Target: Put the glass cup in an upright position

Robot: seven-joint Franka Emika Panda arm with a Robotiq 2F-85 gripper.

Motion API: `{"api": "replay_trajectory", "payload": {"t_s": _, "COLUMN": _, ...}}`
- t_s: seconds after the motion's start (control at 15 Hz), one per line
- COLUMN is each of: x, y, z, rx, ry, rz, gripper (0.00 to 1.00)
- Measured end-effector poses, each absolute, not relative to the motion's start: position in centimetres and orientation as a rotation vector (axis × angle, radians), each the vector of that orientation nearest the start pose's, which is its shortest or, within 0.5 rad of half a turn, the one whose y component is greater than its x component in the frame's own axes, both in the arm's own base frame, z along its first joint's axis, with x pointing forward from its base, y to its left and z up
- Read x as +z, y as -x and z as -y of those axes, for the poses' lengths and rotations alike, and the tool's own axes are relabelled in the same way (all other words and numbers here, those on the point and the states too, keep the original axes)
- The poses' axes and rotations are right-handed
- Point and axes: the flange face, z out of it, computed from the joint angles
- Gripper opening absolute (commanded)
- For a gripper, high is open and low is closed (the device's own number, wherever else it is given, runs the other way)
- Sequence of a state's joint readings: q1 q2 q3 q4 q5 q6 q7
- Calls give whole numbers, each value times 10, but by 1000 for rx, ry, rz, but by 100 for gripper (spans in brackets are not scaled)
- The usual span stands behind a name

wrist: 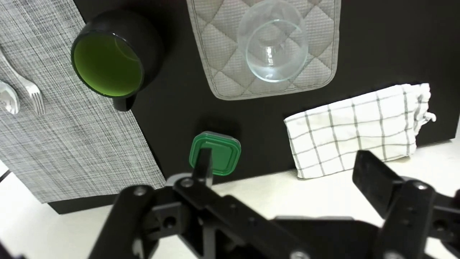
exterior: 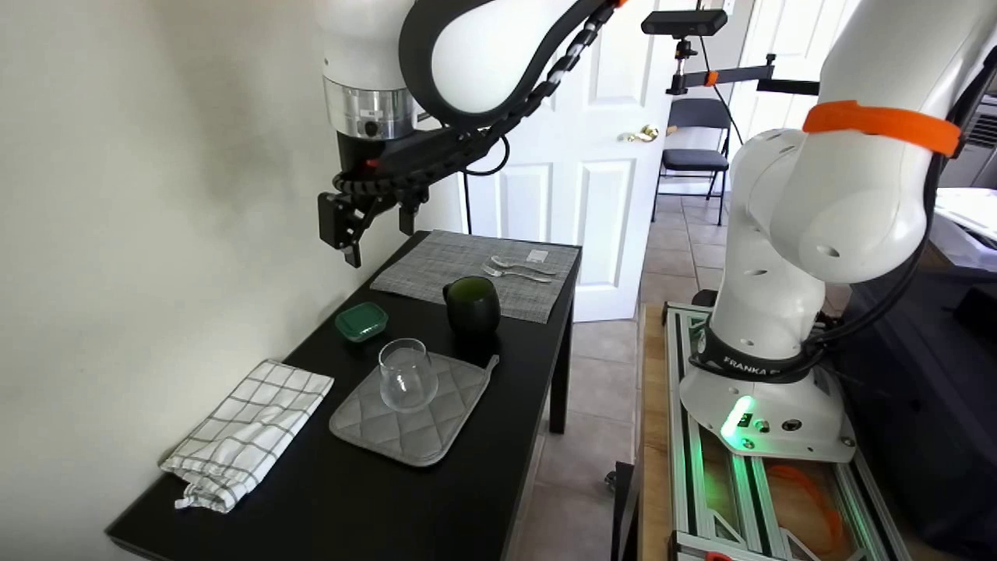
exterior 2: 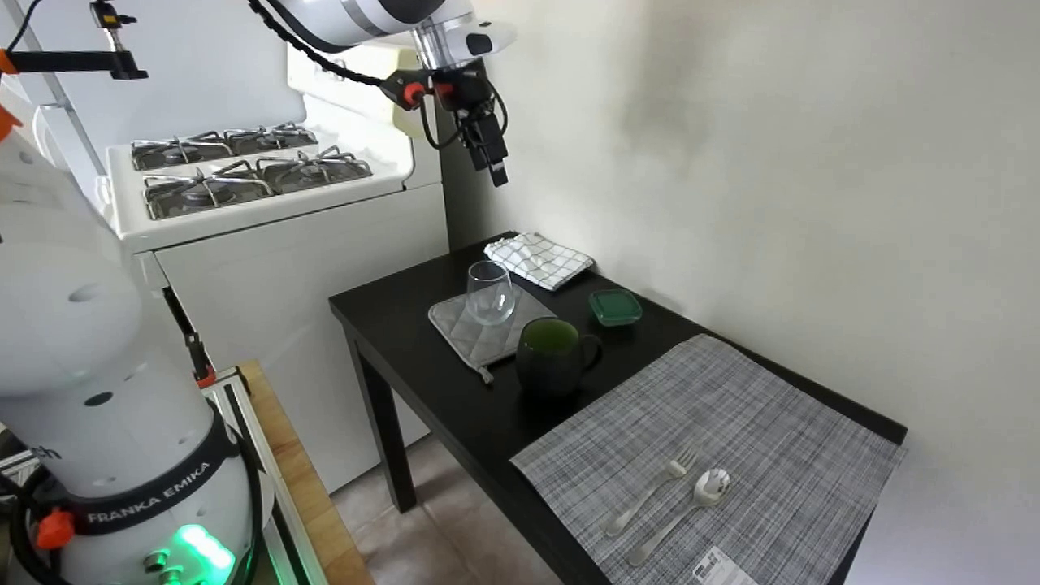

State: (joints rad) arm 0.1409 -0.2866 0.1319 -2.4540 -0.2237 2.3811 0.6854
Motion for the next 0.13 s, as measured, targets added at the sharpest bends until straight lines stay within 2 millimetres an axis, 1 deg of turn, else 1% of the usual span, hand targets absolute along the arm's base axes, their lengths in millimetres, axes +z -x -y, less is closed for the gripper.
{"api": "replay_trajectory", "payload": {"t_s": 0.13, "x": 423, "y": -445, "z": -123, "rx": -444, "ry": 3173, "rz": -427, "gripper": 100}}
